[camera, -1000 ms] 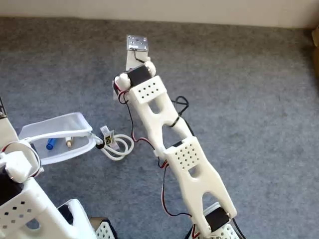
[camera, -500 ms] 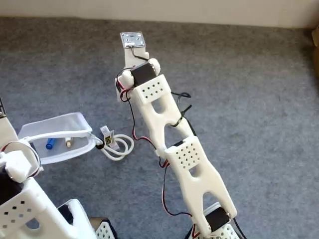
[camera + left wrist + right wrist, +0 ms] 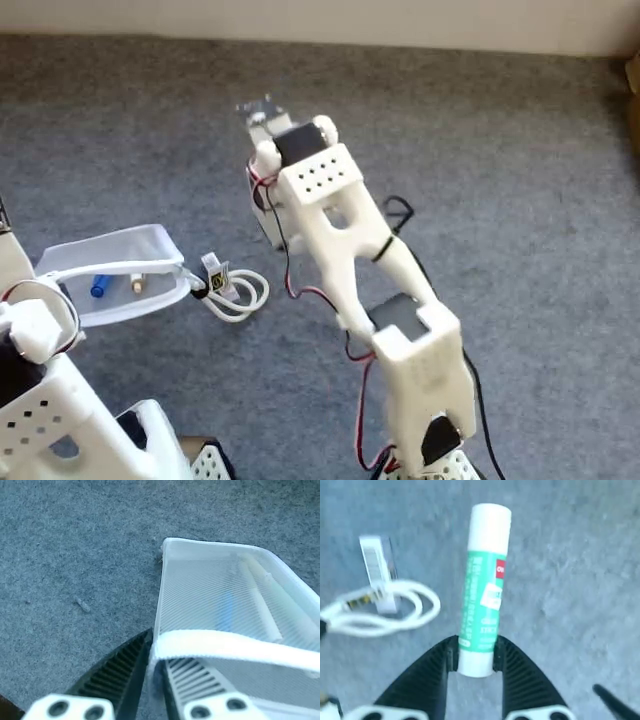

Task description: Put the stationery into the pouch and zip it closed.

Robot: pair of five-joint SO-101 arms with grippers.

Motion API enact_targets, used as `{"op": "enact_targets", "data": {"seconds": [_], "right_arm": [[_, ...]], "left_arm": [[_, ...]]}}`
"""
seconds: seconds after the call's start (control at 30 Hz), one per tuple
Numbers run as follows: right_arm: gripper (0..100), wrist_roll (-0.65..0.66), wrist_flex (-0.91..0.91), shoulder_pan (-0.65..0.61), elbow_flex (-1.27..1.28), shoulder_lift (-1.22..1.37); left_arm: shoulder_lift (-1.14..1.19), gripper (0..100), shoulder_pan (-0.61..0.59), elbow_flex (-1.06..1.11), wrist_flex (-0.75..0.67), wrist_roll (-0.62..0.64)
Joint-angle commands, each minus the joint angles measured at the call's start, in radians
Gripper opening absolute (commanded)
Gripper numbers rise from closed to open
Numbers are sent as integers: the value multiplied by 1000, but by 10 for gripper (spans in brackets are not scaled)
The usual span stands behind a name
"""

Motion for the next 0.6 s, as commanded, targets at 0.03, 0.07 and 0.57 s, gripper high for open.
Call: {"op": "enact_targets", "data": {"seconds": [0.03, 0.07, 0.57], "right_arm": [[5, 78, 13, 12, 225, -191], [5, 94, 13, 12, 280, -213], [115, 149, -265, 22, 885, -504]], "left_arm": [[-8, 7, -2, -5, -21, 9], [-8, 7, -2, -5, -20, 9], [-8, 7, -5, -4, -15, 9]]}}
